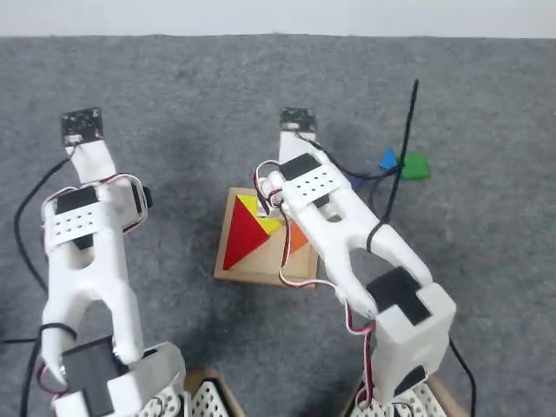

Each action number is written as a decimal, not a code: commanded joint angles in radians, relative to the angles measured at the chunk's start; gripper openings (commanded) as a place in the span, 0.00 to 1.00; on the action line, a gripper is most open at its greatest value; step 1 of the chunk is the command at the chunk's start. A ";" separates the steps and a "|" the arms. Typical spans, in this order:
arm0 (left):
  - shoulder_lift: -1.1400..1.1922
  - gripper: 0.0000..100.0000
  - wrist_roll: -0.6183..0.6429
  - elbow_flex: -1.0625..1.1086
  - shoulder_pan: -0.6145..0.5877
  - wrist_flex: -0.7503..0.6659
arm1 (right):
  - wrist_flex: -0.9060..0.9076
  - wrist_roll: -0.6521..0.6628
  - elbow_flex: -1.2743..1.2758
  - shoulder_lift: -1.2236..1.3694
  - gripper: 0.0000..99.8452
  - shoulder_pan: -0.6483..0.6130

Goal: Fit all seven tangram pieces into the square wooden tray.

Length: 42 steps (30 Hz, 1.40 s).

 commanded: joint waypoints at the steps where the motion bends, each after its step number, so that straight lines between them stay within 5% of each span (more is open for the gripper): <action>1: -0.005 0.19 0.000 -0.035 0.008 -0.026 | 0.013 0.252 -0.037 -0.087 0.04 -0.005; 6: -0.005 0.19 0.000 -0.035 0.008 -0.026 | 0.027 0.430 -0.032 -0.085 0.05 -0.004; 23: -0.003 0.19 0.000 -0.033 0.008 -0.026 | -0.329 0.370 -0.037 -0.019 0.05 0.005; 42: -0.003 0.19 0.000 -0.033 0.006 -0.026 | -0.249 0.368 -0.037 0.096 0.04 -0.061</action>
